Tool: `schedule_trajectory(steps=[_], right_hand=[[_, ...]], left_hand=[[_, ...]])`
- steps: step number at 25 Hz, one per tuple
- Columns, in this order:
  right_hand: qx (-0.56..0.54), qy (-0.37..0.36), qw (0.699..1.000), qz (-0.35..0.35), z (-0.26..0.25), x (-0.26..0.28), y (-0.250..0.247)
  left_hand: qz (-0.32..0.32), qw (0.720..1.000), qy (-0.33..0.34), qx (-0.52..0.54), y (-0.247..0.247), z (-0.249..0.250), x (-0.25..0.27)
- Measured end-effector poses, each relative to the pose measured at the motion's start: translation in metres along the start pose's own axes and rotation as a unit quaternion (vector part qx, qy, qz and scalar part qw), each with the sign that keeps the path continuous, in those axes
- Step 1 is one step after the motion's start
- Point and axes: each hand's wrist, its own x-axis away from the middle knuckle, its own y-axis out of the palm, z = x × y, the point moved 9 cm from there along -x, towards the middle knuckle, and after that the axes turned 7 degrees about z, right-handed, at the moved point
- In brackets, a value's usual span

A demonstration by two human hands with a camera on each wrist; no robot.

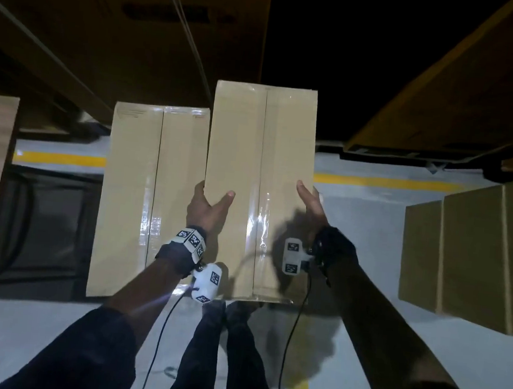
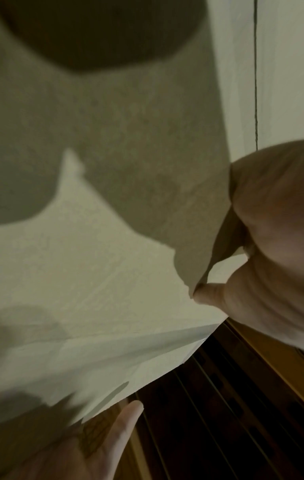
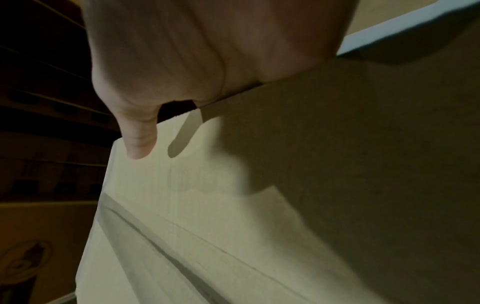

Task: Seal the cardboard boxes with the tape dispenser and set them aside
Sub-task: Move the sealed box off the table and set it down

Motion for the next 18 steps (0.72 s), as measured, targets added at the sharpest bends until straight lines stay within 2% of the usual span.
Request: schedule_trajectory(steps=[6, 10, 15, 18], right_hand=[[0.041, -0.021, 0.998, 0.032, -0.003, 0.000, -0.008], [0.051, -0.027, 0.996, 0.062, -0.009, 0.017, -0.031], [0.034, -0.057, 0.992, 0.104, -0.026, 0.066, -0.055], [0.023, -0.094, 0.991, 0.096, -0.034, 0.112, -0.042]], left_hand=[[-0.033, 0.999, 0.023, -0.002, -0.006, -0.002, 0.001], [-0.022, 0.998, 0.058, -0.015, -0.033, 0.000, 0.022], [-0.008, 0.996, 0.086, 0.027, -0.090, -0.010, 0.064], [-0.016, 0.993, 0.103, 0.048, -0.125, -0.024, 0.078]])
